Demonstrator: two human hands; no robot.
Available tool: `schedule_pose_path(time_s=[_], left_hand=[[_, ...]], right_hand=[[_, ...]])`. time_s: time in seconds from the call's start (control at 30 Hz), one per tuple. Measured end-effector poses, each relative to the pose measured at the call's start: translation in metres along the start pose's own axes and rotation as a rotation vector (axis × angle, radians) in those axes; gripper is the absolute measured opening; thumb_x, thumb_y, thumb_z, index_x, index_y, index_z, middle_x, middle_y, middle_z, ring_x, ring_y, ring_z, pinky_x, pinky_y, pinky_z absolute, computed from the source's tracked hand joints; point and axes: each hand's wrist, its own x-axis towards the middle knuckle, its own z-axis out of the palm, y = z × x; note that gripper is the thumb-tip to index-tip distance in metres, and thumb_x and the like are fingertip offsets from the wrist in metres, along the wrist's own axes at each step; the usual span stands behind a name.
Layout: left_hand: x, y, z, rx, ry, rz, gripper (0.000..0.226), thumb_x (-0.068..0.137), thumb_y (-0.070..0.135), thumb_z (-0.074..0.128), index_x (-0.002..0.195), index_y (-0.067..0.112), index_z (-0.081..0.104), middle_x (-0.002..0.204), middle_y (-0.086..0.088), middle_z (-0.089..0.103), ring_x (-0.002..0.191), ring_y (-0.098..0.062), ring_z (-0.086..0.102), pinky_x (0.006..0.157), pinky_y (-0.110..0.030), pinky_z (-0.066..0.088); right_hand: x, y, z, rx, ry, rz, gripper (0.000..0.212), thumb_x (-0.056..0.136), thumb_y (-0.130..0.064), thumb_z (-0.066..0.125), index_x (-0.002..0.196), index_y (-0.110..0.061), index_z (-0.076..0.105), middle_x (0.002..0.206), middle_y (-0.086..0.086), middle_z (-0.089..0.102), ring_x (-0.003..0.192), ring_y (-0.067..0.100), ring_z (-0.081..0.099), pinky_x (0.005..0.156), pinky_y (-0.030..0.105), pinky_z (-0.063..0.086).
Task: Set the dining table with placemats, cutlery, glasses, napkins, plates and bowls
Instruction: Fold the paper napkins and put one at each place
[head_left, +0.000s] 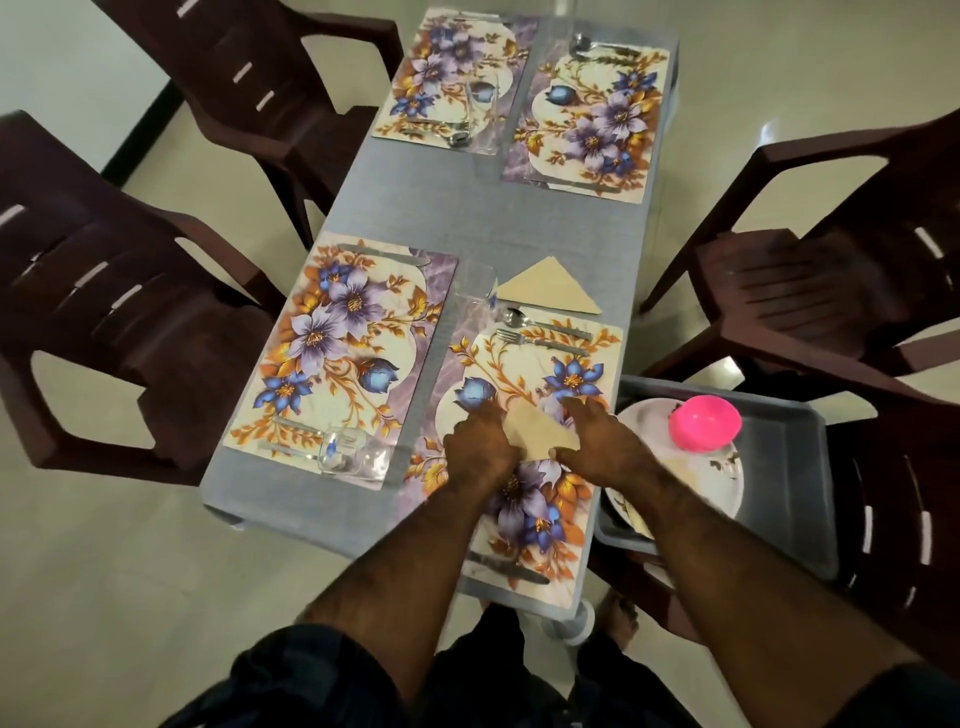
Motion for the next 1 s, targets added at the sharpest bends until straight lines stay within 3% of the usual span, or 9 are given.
schedule_pose_path(time_s=[0.13,0.23,0.37,0.5,0.63,0.77,0.83,0.9,1.0], left_hand=[[0.002,-0.002,-0.005,-0.056,-0.067,-0.050,0.033,0.071,0.034,0.083,0.098,0.022,0.071,0.102,-0.002,0.076,0.099,-0.030,0.071,0.086,-0.038,0.058],[0.001,-0.004,-0.011,-0.208,-0.099,0.029,0.020,0.075,0.016,0.080,0.080,0.020,0.061,0.089,-0.004,0.071,0.088,-0.030,0.068,0.073,-0.032,0.051],[-0.006,-0.004,-0.034,-0.394,-0.183,0.205,0.020,0.079,0.000,0.079,0.094,0.009,0.069,0.093,-0.007,0.074,0.088,-0.027,0.070,0.078,-0.037,0.056],[-0.022,-0.003,-0.067,-0.588,-0.253,0.202,0.033,0.080,-0.004,0.083,0.110,0.006,0.075,0.104,-0.008,0.079,0.093,-0.019,0.075,0.084,-0.034,0.062],[-0.059,-0.011,-0.092,-0.723,-0.209,0.084,0.031,0.079,0.006,0.089,0.108,0.009,0.076,0.095,-0.011,0.079,0.084,-0.025,0.078,0.072,-0.032,0.062],[-0.122,-0.016,-0.105,-1.053,-0.052,-0.066,0.025,0.087,0.006,0.082,0.111,0.003,0.073,0.093,-0.015,0.077,0.081,-0.026,0.074,0.073,-0.035,0.057],[-0.151,-0.019,-0.107,-1.211,-0.015,-0.104,0.025,0.089,0.007,0.080,0.112,0.002,0.072,0.096,-0.015,0.075,0.083,-0.025,0.072,0.076,-0.036,0.057],[-0.173,-0.022,-0.110,-1.211,-0.018,-0.113,0.026,0.089,0.009,0.081,0.113,0.001,0.073,0.099,-0.014,0.075,0.086,-0.026,0.072,0.080,-0.038,0.058],[-0.198,-0.033,-0.115,-1.213,0.091,-0.113,0.023,0.091,0.010,0.080,0.112,0.004,0.074,0.102,-0.014,0.075,0.091,-0.027,0.072,0.079,-0.034,0.061]], right_hand=[[-0.013,0.011,0.009,0.087,0.002,0.041,0.086,0.079,-0.059,0.071,0.153,-0.037,0.034,0.155,0.005,0.043,0.131,0.032,0.055,0.105,0.050,0.051],[-0.017,0.011,0.007,0.101,0.036,0.039,0.080,0.078,-0.055,0.074,0.149,-0.036,0.043,0.153,0.003,0.044,0.129,0.032,0.055,0.104,0.050,0.052],[-0.015,0.004,-0.011,0.184,0.143,-0.022,0.064,0.076,-0.047,0.079,0.136,-0.030,0.060,0.140,0.001,0.059,0.124,0.028,0.058,0.103,0.045,0.051],[-0.016,-0.009,-0.036,0.487,0.031,-0.025,0.029,0.082,-0.024,0.085,0.109,-0.019,0.076,0.104,0.001,0.076,0.100,0.024,0.072,0.094,0.048,0.058],[-0.037,-0.030,-0.055,0.689,-0.044,-0.073,0.016,0.087,-0.012,0.083,0.100,-0.006,0.074,0.092,0.014,0.074,0.081,0.022,0.069,0.071,0.026,0.058],[-0.065,-0.045,-0.065,0.766,-0.225,-0.182,0.012,0.086,-0.003,0.080,0.084,-0.009,0.071,0.071,-0.001,0.065,0.066,0.014,0.058,0.055,0.023,0.046],[-0.082,-0.061,-0.064,0.773,-0.287,-0.212,0.009,0.086,-0.008,0.082,0.089,-0.012,0.074,0.078,0.000,0.071,0.069,0.013,0.063,0.062,0.027,0.049],[-0.095,-0.079,-0.063,0.842,-0.294,-0.234,0.012,0.087,-0.017,0.083,0.097,-0.014,0.076,0.093,0.001,0.077,0.082,0.016,0.068,0.074,0.031,0.053],[-0.107,-0.107,-0.058,0.878,-0.239,-0.290,0.018,0.088,-0.012,0.079,0.105,-0.005,0.076,0.091,0.006,0.074,0.083,0.020,0.062,0.070,0.031,0.050]])
